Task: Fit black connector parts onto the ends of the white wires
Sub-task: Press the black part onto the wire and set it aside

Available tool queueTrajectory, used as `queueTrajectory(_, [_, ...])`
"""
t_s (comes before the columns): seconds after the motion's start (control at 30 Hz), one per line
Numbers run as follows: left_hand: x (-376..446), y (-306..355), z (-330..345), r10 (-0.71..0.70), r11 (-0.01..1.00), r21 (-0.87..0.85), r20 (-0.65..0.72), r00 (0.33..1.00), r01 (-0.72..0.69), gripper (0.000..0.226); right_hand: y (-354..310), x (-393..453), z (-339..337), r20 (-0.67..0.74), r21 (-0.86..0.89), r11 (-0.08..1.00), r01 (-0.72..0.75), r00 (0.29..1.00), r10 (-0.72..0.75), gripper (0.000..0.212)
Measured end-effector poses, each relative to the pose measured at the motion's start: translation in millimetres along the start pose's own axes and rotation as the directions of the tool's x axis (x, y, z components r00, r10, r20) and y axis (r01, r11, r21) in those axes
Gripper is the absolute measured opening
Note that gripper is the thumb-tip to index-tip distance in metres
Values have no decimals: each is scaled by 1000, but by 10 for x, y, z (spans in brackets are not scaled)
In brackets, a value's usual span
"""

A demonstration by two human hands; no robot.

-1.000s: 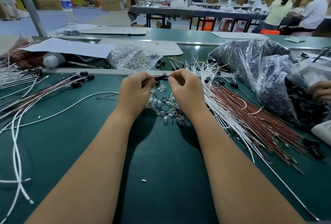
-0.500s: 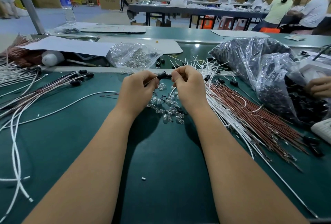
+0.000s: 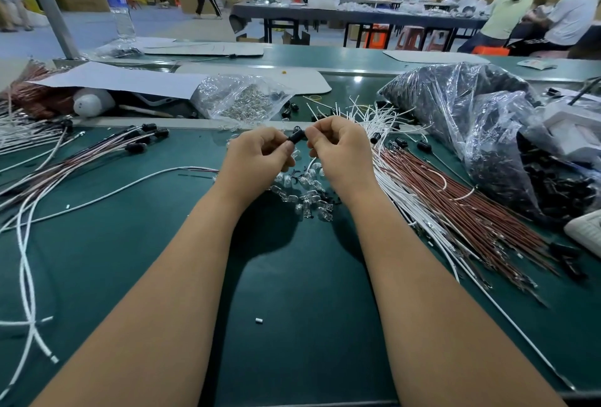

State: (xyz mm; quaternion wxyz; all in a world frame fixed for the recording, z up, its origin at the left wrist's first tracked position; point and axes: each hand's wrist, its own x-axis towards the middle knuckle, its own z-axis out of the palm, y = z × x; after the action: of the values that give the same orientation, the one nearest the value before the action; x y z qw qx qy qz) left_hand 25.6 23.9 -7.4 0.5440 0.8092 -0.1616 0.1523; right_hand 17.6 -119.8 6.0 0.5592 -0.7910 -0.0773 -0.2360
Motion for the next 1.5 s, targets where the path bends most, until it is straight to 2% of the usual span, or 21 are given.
queueTrajectory(0.6, [1, 23, 5, -61, 986, -153, 34, 998, 65, 15, 48, 38, 41, 13, 158, 983, -91, 996, 90, 17])
queueTrajectory(0.7, [0, 8, 12, -35, 984, -176, 22, 999, 38, 14, 65, 41, 49, -1, 127, 988, -92, 996, 93, 12])
queueTrajectory(0.83, [7, -10, 9, -20, 988, -155, 11, 1000, 22, 19, 48, 34, 42, -57, 38, 999, -25, 998, 27, 17])
queueTrajectory(1.13, [6, 27, -19, -47, 997, -69, -81, 996, 42, 13, -11, -44, 73, -3, 37, 999, -7, 1000, 7, 10])
queueTrajectory(1.2, [12, 39, -34, -50, 997, -61, -74, 996, 46, 10, -3, -45, 77, -10, 46, 999, 12, 1000, -12, 3])
queueTrajectory(1.4, [30, 60, -73, -72, 988, -137, 32, 997, 76, 5, 56, -16, 93, -3, 40, 999, 28, 1000, -28, 7])
queueTrajectory(1.5, [37, 36, -94, -74, 983, -170, 6, 997, 74, 11, 77, -6, 101, -33, -89, 995, 33, 999, -36, 10])
